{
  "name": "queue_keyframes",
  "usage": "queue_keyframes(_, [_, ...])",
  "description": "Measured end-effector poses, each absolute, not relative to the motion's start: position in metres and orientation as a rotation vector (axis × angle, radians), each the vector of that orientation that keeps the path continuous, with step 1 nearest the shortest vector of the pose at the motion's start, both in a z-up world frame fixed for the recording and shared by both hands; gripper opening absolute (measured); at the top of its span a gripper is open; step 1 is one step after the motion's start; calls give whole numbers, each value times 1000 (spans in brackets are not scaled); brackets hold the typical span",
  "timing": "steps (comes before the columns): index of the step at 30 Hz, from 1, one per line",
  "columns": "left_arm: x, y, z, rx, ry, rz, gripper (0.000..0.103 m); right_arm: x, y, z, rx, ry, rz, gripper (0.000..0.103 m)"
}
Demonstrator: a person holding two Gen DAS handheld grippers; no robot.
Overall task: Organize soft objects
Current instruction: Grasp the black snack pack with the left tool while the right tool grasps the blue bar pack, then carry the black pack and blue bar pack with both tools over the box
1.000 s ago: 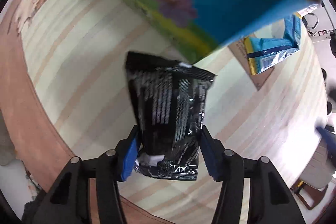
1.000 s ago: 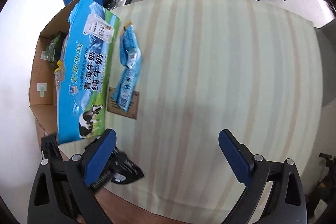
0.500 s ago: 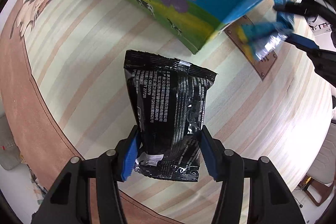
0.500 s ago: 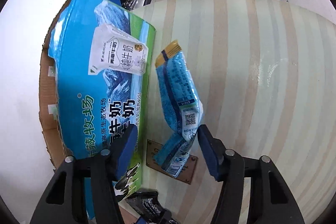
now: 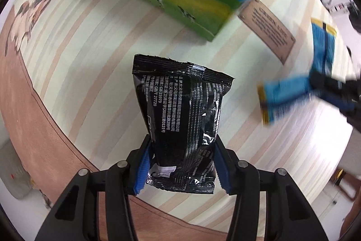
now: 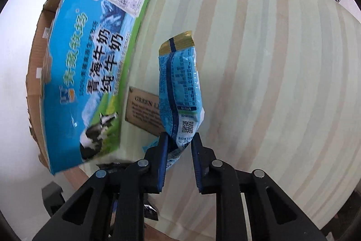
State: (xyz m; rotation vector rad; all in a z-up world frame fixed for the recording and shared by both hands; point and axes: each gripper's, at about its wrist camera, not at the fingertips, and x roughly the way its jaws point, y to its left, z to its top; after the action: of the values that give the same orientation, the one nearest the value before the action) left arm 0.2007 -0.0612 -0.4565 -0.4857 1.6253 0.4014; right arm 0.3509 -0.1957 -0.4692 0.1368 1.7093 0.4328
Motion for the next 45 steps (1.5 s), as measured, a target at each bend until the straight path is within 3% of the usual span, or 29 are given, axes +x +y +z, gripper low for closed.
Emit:
queue_keyframes(4, [202,-66,-455,-434,1654,367,48,321,-207,-471,38,1760,432,22])
queue_keyframes(12, [227,-79,-450,-265,1679,332,58,291,-207,-475,-99,1774,414,23])
queue_keyframes(15, [233,-81,-450,-242,1685,332,64,289,-201,-477,-108,1772,383,36])
queue_keyframes(18, [237,-82,-451,-213,1686,327,69,279,-190,-487,-111,1785,366,37])
queue_keyframes(20, [231,-80,-458,-197,1678,296,66,267,-186,-495,-129,1776,359,39])
queue_keyframes(23, [224,-78,-457,-195,1695,234,49,255,-171,-492,-201,1754,371,38])
queue_keyframes(29, [199,-62,-463,-256,1755,147,50,210,-149,-499,-318,1805,447,35])
queue_keyframes(32, [200,-55,-463,-312,1756,105,58,200,-145,-500,-314,1804,435,36])
queue_keyframes(34, [206,-53,-466,-346,1775,96,65,202,-148,-501,-269,1816,415,40])
queue_keyframes(36, [212,-55,-468,-313,1792,116,65,209,-159,-503,-168,1836,411,56])
queue_keyframes(39, [224,-65,-468,-206,1769,153,59,214,-161,-503,-123,1824,382,55])
queue_keyframes(41, [225,-69,-461,-183,1743,132,43,213,-158,-502,-150,1803,376,52])
queue_keyframes(43, [224,-72,-458,-163,1748,115,42,202,-158,-496,-210,1766,355,35])
queue_keyframes(44, [223,-70,-455,-170,1748,113,41,199,-160,-494,-213,1760,356,21])
queue_keyframes(45, [221,-69,-451,-184,1744,109,41,196,-168,-491,-181,1768,366,21])
